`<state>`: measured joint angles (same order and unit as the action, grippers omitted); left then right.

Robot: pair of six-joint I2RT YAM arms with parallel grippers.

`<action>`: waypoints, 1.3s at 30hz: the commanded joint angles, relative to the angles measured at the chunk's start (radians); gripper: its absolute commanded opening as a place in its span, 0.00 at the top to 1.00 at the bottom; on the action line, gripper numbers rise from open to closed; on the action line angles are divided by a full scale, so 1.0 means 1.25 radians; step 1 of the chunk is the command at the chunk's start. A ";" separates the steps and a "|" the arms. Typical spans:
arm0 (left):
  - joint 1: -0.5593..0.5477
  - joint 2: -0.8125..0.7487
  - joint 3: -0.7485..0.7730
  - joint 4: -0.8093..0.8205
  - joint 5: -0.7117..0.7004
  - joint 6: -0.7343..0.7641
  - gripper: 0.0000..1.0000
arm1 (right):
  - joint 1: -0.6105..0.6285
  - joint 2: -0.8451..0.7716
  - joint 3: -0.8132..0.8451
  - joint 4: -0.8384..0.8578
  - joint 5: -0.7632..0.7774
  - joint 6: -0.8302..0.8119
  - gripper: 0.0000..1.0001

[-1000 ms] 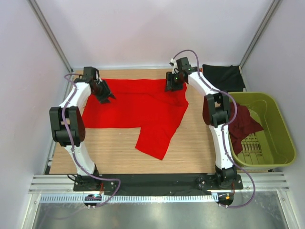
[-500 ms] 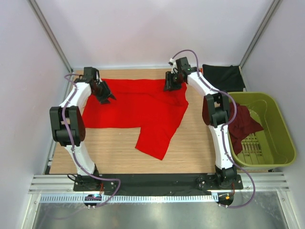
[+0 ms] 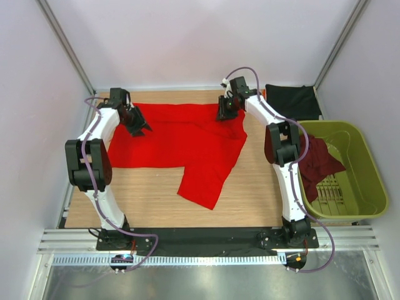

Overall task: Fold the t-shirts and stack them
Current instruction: Fold the tshirt

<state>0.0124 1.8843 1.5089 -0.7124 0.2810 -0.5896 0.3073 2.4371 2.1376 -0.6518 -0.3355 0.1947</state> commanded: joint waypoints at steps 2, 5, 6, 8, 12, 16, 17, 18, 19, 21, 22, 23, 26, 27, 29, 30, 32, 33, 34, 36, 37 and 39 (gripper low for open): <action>-0.003 -0.002 0.029 -0.004 0.012 0.014 0.57 | 0.012 -0.023 0.009 0.017 0.007 0.012 0.75; -0.003 -0.002 0.029 -0.006 0.013 0.013 0.57 | 0.020 -0.033 0.007 0.010 0.006 0.022 0.88; -0.003 -0.003 0.029 -0.006 0.013 0.010 0.57 | 0.024 -0.039 0.003 0.006 0.006 0.025 0.92; -0.003 -0.003 0.027 -0.003 0.012 0.009 0.58 | 0.039 -0.069 -0.026 0.004 0.014 0.034 0.99; -0.028 -0.002 0.027 0.002 0.016 0.003 0.58 | 0.069 -0.154 -0.135 0.024 0.020 0.054 0.99; -0.034 0.000 0.023 0.015 0.021 -0.007 0.58 | 0.101 -0.236 -0.276 0.049 0.042 0.070 0.99; -0.037 -0.002 0.022 0.018 0.022 -0.011 0.58 | 0.109 -0.260 -0.293 0.051 0.046 0.076 0.99; -0.039 0.001 0.021 0.020 0.023 -0.012 0.58 | 0.120 -0.272 -0.322 0.054 0.049 0.080 0.99; -0.045 0.002 0.021 0.025 0.026 -0.014 0.58 | 0.122 -0.283 -0.332 0.054 0.054 0.082 0.99; -0.052 0.003 0.020 0.029 0.028 -0.022 0.57 | 0.130 -0.310 -0.349 0.056 0.057 0.087 0.99; -0.060 0.003 0.020 0.030 0.028 -0.023 0.58 | 0.136 -0.316 -0.360 0.054 0.065 0.087 0.98; -0.064 0.004 0.019 0.036 0.028 -0.029 0.57 | 0.136 -0.328 -0.364 0.053 0.071 0.093 0.95; -0.094 0.006 0.020 0.053 0.039 -0.051 0.57 | 0.135 -0.343 -0.365 0.040 0.131 0.102 0.77; -0.104 0.007 0.022 0.059 0.043 -0.063 0.57 | 0.132 -0.352 -0.360 0.040 0.144 0.103 0.73; -0.145 0.015 0.030 0.076 0.048 -0.073 0.57 | 0.114 -0.354 -0.357 0.033 0.163 0.106 0.65; -0.157 0.019 0.036 0.083 0.048 -0.083 0.57 | 0.106 -0.352 -0.347 0.027 0.169 0.107 0.62; -0.190 0.029 0.034 0.101 0.061 -0.123 0.57 | 0.091 -0.349 -0.339 0.005 0.179 0.112 0.57; -0.201 0.035 0.023 0.128 0.067 -0.141 0.57 | 0.087 -0.352 -0.339 0.001 0.189 0.114 0.56; -0.210 0.041 0.016 0.148 0.070 -0.176 0.57 | 0.082 -0.357 -0.341 -0.004 0.201 0.119 0.55; -0.239 0.056 0.003 0.203 0.065 -0.204 0.57 | 0.064 -0.362 -0.351 -0.012 0.234 0.125 0.56; -0.249 0.060 -0.009 0.221 0.061 -0.218 0.57 | 0.054 -0.365 -0.360 0.000 0.229 0.130 0.57; -0.276 0.077 -0.017 0.254 0.055 -0.252 0.57 | 0.015 -0.364 -0.382 0.016 0.216 0.135 0.62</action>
<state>-0.2996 1.9564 1.5051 -0.5175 0.3359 -0.8097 0.3737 2.0464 1.6817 -0.6434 -0.0975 0.3393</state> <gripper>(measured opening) 0.433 0.407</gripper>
